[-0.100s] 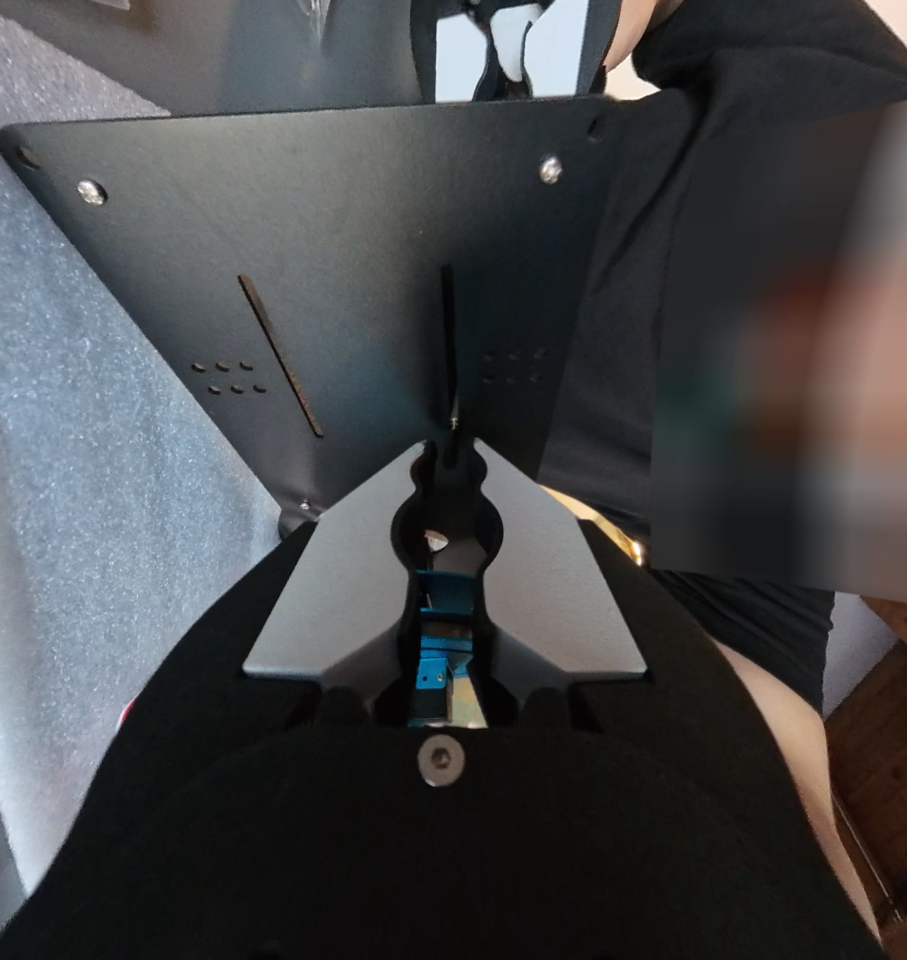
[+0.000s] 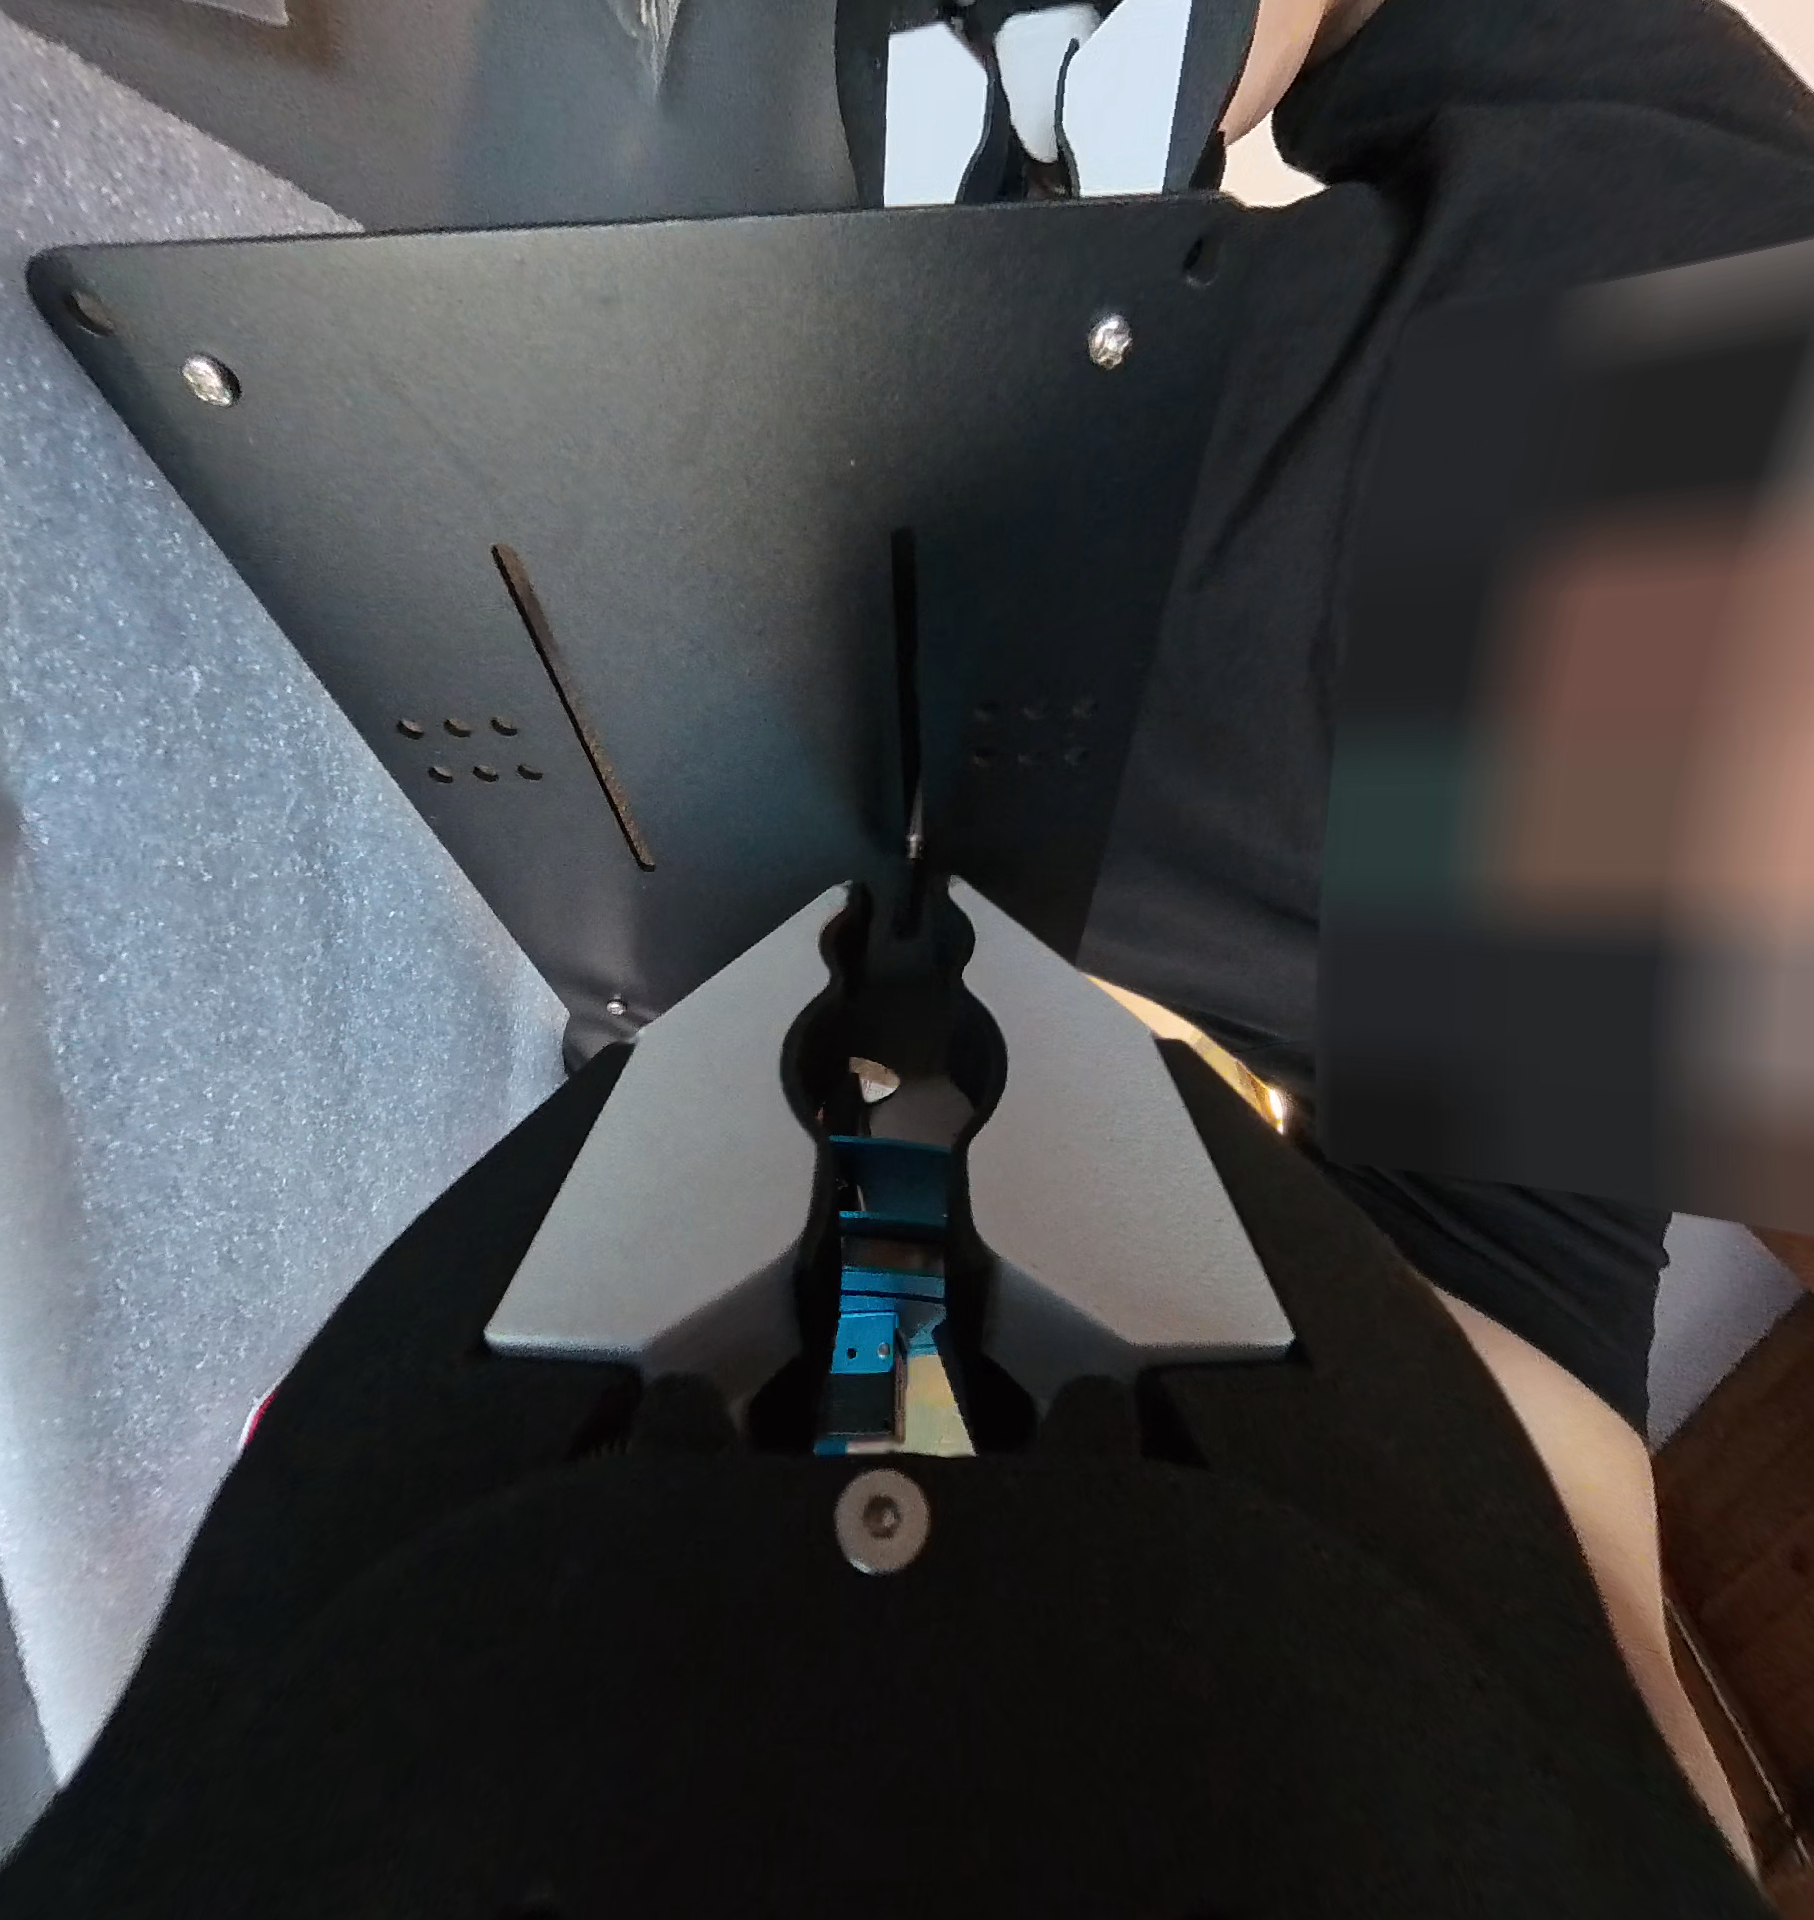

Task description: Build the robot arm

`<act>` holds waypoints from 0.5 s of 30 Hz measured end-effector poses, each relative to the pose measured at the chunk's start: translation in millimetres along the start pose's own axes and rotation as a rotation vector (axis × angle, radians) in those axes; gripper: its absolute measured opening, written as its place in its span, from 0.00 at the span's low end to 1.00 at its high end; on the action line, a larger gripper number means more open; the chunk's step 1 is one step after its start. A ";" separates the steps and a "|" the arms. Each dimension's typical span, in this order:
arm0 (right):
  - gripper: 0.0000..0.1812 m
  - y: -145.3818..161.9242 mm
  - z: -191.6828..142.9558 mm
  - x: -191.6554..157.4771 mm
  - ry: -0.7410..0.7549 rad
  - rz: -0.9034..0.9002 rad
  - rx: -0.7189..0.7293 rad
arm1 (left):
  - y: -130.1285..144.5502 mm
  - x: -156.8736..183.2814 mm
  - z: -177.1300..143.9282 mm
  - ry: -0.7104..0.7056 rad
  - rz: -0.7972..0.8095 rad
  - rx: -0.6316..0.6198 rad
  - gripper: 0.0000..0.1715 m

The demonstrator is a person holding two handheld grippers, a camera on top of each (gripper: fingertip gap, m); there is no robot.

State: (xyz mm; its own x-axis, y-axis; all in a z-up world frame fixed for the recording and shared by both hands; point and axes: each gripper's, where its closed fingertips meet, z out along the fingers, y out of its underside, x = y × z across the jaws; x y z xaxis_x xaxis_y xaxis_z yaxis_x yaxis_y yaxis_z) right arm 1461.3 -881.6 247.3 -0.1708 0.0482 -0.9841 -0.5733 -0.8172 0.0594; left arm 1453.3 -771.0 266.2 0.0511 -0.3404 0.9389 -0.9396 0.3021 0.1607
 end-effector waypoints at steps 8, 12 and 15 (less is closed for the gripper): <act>0.09 0.3 -0.1 1.3 0.030 -0.034 -0.016 | -6.2 2.4 -8.8 -0.079 0.037 0.079 0.03; 0.09 1.8 0.5 2.5 0.040 -0.039 -0.026 | -19.6 13.0 -25.0 -0.186 0.084 0.199 0.02; 0.09 3.0 1.4 3.3 0.056 -0.056 -0.036 | -36.8 38.6 -39.8 -0.253 0.162 0.352 0.00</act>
State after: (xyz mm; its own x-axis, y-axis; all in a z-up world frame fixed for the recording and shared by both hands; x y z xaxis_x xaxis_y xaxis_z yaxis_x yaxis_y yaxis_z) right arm 1457.9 -883.2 244.5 -0.0939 0.0629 -0.9936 -0.5513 -0.8343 -0.0007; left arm 1503.3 -759.8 308.7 -0.1487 -0.5333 0.8328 -0.9887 0.0631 -0.1361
